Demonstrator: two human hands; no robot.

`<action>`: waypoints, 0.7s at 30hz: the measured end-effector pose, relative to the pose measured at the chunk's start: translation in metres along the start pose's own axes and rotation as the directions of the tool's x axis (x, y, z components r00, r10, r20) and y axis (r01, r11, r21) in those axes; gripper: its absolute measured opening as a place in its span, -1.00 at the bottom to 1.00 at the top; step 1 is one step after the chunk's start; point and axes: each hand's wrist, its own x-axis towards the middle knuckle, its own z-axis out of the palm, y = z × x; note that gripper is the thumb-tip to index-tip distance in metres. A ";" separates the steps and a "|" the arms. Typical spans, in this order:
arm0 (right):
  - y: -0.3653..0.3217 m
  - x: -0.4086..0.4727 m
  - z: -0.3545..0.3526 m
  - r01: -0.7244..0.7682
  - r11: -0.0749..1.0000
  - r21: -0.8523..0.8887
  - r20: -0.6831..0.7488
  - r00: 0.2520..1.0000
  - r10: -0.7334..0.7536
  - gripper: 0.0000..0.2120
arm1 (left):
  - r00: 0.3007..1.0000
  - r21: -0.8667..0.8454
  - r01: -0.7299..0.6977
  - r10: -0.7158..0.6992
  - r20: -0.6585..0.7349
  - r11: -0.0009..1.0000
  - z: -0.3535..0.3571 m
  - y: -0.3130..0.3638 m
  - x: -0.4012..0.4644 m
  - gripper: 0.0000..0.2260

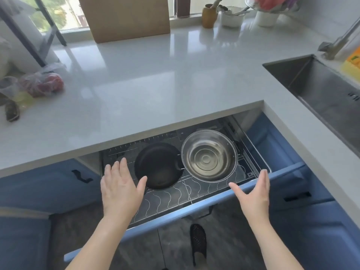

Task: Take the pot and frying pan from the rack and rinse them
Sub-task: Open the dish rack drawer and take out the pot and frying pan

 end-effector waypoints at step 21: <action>0.021 0.264 0.033 0.612 0.649 -0.452 0.763 0.642 -0.074 0.17 | 0.854 0.045 -0.244 0.193 0.483 0.969 0.153 0.102 0.104 0.12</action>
